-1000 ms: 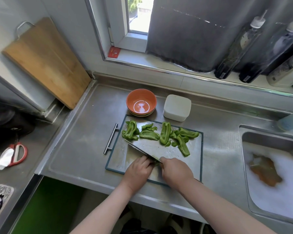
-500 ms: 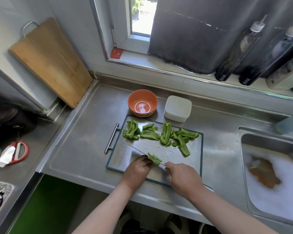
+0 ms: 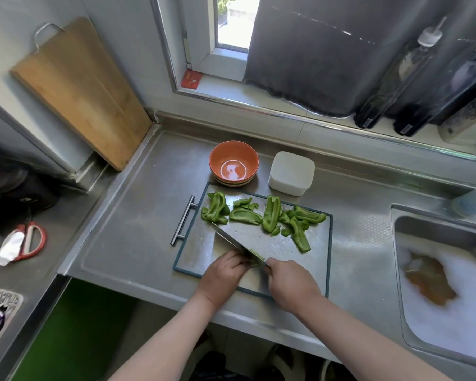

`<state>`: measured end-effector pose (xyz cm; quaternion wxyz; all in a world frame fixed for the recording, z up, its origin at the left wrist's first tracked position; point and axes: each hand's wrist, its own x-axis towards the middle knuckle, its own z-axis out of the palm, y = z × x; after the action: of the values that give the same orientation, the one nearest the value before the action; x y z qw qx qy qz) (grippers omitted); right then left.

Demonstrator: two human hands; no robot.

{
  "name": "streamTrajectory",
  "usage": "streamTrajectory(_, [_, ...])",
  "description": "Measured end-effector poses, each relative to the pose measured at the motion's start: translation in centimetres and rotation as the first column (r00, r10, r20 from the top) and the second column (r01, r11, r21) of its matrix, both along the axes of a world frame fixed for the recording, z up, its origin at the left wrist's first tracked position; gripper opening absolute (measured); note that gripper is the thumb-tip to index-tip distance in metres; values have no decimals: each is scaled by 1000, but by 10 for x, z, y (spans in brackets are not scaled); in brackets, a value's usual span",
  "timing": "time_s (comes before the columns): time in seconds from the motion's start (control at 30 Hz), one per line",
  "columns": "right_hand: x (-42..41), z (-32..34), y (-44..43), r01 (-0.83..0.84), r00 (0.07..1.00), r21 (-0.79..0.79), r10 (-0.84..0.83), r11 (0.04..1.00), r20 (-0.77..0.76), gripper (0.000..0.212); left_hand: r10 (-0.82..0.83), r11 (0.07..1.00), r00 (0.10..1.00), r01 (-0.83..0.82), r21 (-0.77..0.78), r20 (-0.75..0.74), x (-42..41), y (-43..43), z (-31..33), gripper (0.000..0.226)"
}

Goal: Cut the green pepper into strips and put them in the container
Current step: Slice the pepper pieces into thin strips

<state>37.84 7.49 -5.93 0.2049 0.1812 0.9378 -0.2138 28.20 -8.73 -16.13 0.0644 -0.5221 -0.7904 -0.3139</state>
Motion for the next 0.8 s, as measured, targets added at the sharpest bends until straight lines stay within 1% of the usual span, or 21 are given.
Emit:
streamTrajectory(0.07, [-10,-2,-3,-4,1000,2,4,1000,4,19,-17,1000,1000,16,-20,-15,-1,-2,-1,20])
streamTrajectory(0.13, [-18,-3,-5,-21,1000,15,21,1000,9,16,-20,999,1000,19,-41,-22,-4,-3,-2,14])
streamTrajectory(0.2, [-24,-4,-7,-44,999,31,43,999,16,14,-6,998,1000,6,-54,0,-6,-4,-3,11])
streamTrajectory(0.33, [-27,0,-8,-46,999,12,46,999,4,15,-3,999,1000,4,-54,24,-6,-3,0,12])
streamTrajectory(0.47, [-10,9,-5,-95,995,53,97,994,-26,18,-19,1000,1000,19,-8,13,-6,-2,4,16])
streamTrajectory(0.57, [8,13,-1,-68,997,51,69,996,-31,21,-4,1000,1000,4,10,1,-4,-3,5,22])
streamTrajectory(0.67, [22,15,6,-54,999,54,54,997,-1,19,12,1000,1000,-12,1,5,-4,-3,4,11])
streamTrajectory(0.8, [29,16,9,-26,1000,42,26,999,5,24,7,1000,1000,-7,-9,19,-6,-3,2,10])
